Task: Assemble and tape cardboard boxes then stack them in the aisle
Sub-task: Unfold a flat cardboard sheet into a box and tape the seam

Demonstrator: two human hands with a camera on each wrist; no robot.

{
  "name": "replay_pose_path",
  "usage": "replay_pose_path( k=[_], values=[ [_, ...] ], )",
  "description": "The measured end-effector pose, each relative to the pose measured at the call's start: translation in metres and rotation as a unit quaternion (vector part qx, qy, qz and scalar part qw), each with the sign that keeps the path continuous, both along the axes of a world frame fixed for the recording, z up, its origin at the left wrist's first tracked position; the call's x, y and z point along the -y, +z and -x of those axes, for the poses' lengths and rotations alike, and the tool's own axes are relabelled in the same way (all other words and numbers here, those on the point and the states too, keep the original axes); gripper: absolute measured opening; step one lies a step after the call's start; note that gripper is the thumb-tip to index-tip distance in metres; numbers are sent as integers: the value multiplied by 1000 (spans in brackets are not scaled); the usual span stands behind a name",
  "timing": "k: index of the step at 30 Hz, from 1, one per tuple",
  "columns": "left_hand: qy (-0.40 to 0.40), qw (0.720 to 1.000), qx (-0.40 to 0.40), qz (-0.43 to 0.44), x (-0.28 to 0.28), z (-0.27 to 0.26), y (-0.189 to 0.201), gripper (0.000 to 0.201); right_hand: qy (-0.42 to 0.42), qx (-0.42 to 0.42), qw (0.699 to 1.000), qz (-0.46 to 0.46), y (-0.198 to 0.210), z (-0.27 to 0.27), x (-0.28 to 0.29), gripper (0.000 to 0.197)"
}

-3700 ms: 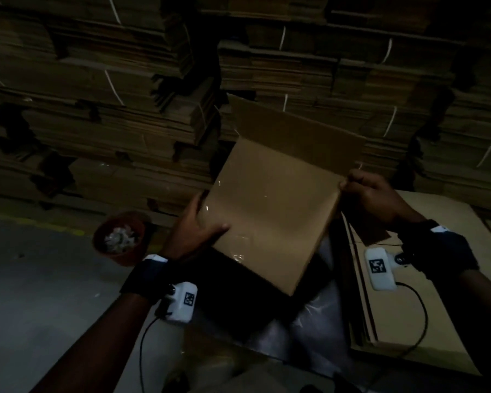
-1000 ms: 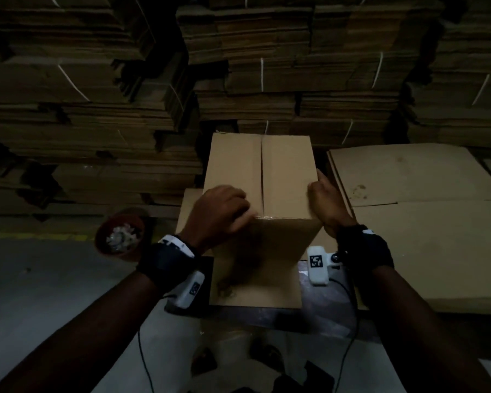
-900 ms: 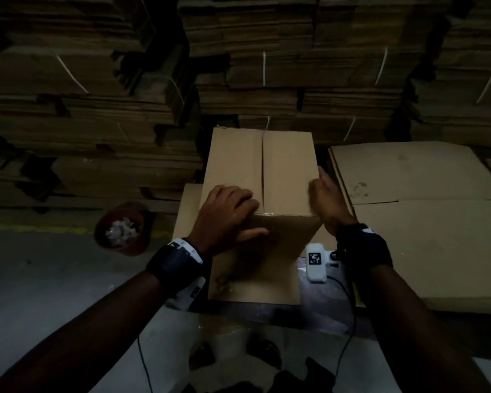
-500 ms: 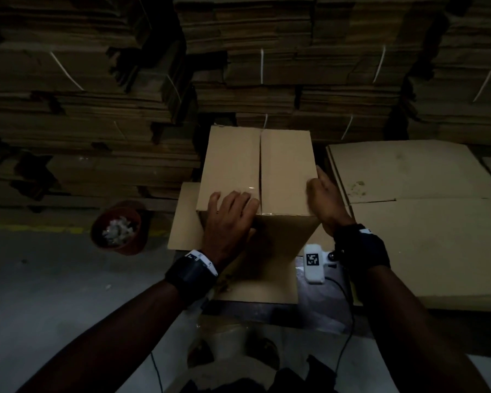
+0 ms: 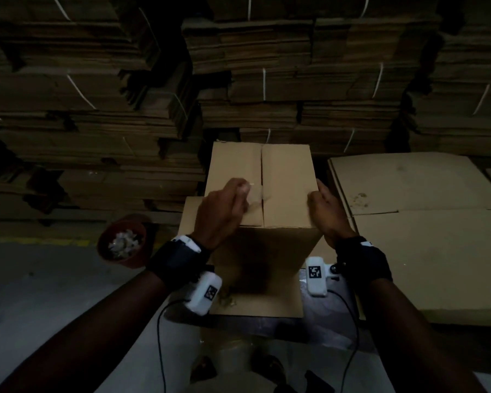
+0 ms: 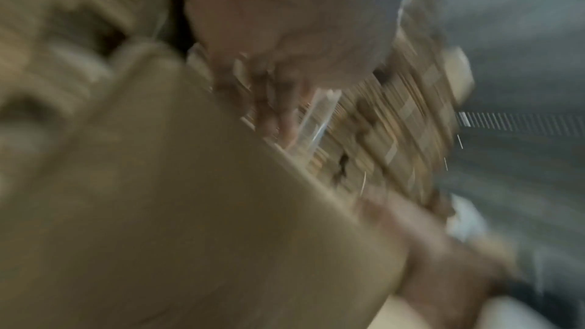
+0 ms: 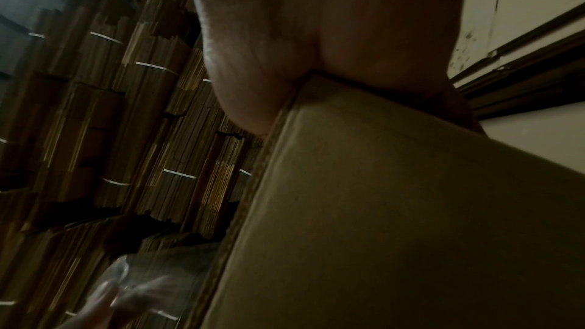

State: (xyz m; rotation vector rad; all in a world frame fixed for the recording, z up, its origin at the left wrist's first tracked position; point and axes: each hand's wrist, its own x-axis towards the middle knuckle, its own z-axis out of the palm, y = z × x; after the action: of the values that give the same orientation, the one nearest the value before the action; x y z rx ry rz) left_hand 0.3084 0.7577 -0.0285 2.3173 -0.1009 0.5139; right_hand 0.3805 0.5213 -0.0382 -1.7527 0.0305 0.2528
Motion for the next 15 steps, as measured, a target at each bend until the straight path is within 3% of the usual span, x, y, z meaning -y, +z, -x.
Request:
replay_pose_path(
  k=[2, 5, 7, 9, 12, 13, 15],
  values=[
    [-12, 979, -114, 167, -1, -17, 13, 33, -5, 8, 1000, 9, -2, -1, -1, 36],
    [-28, 878, -231, 418, 9, -39, 35, 30, -3, 7, 1000, 10, -1, 0, 0, 34],
    [-57, 824, -235, 512, 12, -51, 46, 24, 2, 0, 1000, 1, 2, 1, 0, 34],
    [-79, 857, -220, 459, 8, -62, 48, 19, 3, -1, 1000, -5, 4, 3, 0, 31],
    [-51, 955, -221, 192, -5, -81, 43, 52, 7, 3, 1000, -5, 8, 6, 0, 29],
    [-50, 971, -222, 69, -9, -86, 41, 62, 9, 3, 1000, -7, 10, 7, 0, 28],
    [-62, 958, -231, -161, -15, -90, 35, 77, 13, 2, 1000, -12, 12, 7, 0, 27]
  ],
)
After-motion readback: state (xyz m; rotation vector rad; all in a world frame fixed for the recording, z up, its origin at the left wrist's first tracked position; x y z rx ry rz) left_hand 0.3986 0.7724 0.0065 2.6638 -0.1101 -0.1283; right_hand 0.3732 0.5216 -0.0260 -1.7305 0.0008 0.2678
